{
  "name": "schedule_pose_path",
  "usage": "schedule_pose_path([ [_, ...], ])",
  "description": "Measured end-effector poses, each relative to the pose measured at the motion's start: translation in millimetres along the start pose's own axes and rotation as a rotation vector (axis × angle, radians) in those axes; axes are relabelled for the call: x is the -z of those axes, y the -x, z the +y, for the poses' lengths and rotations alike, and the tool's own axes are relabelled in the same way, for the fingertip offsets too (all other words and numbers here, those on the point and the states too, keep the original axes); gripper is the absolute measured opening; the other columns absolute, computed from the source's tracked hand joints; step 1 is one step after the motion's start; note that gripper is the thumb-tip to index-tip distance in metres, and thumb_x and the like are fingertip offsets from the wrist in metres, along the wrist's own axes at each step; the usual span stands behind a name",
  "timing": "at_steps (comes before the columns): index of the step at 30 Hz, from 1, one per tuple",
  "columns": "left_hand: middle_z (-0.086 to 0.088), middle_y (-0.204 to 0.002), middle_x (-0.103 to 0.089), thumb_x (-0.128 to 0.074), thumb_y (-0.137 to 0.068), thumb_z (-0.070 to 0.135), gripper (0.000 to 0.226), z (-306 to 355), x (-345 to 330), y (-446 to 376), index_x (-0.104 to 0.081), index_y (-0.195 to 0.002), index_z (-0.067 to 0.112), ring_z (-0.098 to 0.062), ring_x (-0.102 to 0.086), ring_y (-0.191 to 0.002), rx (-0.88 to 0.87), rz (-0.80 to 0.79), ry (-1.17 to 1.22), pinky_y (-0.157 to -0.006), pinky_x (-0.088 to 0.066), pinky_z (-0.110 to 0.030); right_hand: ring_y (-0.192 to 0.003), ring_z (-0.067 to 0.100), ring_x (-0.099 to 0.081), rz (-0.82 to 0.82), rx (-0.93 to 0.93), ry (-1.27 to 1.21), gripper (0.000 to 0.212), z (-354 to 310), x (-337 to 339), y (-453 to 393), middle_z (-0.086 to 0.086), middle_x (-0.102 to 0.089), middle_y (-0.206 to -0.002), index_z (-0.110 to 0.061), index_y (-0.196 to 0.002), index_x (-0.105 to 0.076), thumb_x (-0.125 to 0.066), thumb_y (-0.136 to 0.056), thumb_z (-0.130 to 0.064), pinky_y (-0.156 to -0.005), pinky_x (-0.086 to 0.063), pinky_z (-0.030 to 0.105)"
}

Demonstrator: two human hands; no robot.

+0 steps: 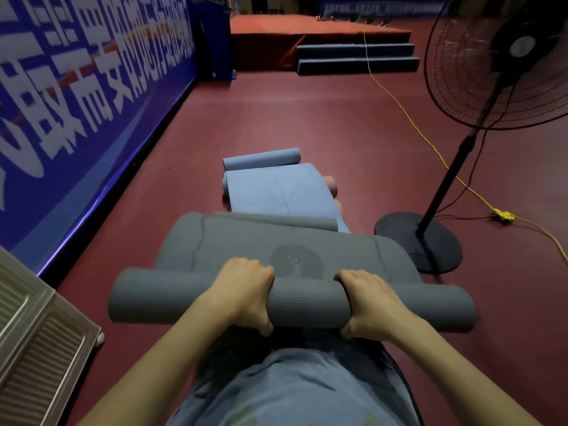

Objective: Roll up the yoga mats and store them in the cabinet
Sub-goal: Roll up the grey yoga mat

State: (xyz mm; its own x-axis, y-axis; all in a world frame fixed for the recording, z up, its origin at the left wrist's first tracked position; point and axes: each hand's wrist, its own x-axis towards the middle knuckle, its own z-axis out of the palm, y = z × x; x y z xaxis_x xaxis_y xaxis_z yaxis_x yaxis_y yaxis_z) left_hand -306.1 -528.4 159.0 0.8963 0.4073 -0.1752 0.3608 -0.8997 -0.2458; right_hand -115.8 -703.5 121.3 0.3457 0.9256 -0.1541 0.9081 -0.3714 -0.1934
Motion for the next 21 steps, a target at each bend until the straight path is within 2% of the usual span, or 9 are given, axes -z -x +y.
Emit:
schedule_pose_path([
  [2, -0.002, -0.092, -0.065, -0.075, -0.055, 0.070, 0.065, 12.7, -10.7, 11.2, -0.053, -0.091, 0.021, -0.029, -0.063, -0.081, 0.006, -0.045, 0.043, -0.063, -0.036, -0.034, -0.094, 0.014, -0.053, -0.024, 0.037, 0.046, 0.065, 2.1, 3.3, 5.3, -0.014, -0.056, -0.104, -0.033, -0.109, -0.048, -0.079, -0.054, -0.048, -0.082, -0.040, 0.031],
  [6, 0.002, -0.092, -0.062, -0.071, -0.054, 0.074, 0.069, 8.7, -27.2, 40.1, -0.050, -0.095, 0.024, -0.026, -0.062, -0.083, 0.049, -0.088, 0.163, -0.066, -0.041, -0.036, -0.096, 0.014, -0.053, -0.047, 0.102, 0.136, 0.063, -15.7, 3.7, 15.0, -0.014, -0.056, -0.104, -0.033, -0.110, -0.049, -0.075, -0.056, -0.051, -0.084, -0.038, 0.030],
  [12, 0.003, -0.095, -0.065, -0.072, -0.051, 0.078, 0.069, 6.6, -32.3, 64.1, -0.053, -0.098, 0.030, -0.025, -0.063, -0.087, 0.075, -0.109, 0.227, -0.067, -0.037, -0.034, -0.098, 0.018, -0.055, -0.104, 0.120, 0.215, 0.062, -38.1, 10.9, 24.8, -0.009, -0.058, -0.106, -0.030, -0.110, -0.049, -0.077, -0.058, -0.049, -0.078, -0.035, 0.033],
  [17, 0.007, -0.090, -0.067, -0.066, -0.046, 0.081, 0.073, 10.5, -33.6, 65.8, -0.059, -0.099, 0.031, -0.021, -0.065, -0.083, 0.068, -0.096, 0.228, -0.070, -0.051, -0.034, -0.104, 0.019, -0.053, -0.123, 0.100, 0.216, 0.065, -36.2, 7.0, 37.4, -0.007, -0.057, -0.111, -0.029, -0.113, -0.048, -0.078, -0.059, -0.049, -0.079, -0.032, 0.034],
  [21, 0.004, -0.091, -0.068, -0.066, -0.048, 0.080, 0.071, 20.6, -29.4, 63.8, -0.060, -0.097, 0.029, -0.025, -0.066, -0.085, 0.046, -0.029, 0.153, -0.065, -0.043, -0.034, -0.108, 0.018, -0.052, -0.124, 0.076, 0.109, 0.068, -25.8, 11.6, 54.4, -0.008, -0.057, -0.115, -0.032, -0.120, -0.050, -0.078, -0.060, -0.047, -0.083, -0.038, 0.032],
])
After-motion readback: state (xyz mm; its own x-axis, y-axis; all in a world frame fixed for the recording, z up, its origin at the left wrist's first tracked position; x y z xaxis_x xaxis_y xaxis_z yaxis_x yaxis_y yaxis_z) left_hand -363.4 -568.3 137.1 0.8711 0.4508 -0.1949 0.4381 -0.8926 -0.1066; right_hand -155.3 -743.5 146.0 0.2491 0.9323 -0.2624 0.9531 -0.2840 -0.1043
